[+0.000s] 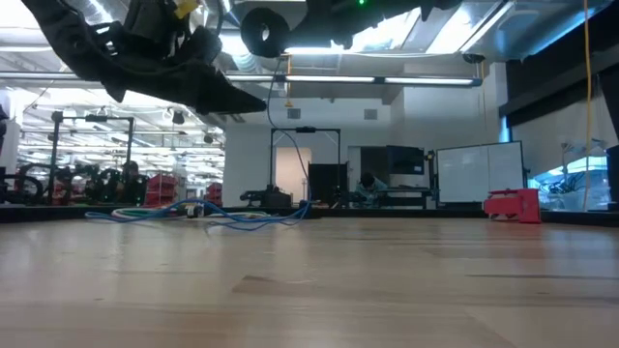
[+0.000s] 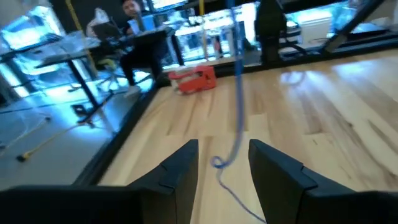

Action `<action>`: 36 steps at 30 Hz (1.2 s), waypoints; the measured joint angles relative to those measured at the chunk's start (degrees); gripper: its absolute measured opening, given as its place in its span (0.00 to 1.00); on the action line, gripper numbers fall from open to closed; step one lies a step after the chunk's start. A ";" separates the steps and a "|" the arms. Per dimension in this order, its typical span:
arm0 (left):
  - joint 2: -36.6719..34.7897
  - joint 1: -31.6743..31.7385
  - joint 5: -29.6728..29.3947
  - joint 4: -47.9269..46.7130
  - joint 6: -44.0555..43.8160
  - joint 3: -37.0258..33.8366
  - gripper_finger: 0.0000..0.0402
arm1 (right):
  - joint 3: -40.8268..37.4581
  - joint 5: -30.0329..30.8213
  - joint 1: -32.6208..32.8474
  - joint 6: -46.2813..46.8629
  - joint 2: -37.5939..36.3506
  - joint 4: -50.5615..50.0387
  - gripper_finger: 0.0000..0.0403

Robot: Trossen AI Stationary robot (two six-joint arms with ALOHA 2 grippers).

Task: Coil cords
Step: Coil the blue wire onto the black spool

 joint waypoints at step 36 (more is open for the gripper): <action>4.96 -1.29 0.71 3.26 0.30 0.50 0.33 | 0.04 -0.04 0.04 -0.07 0.46 -1.43 0.02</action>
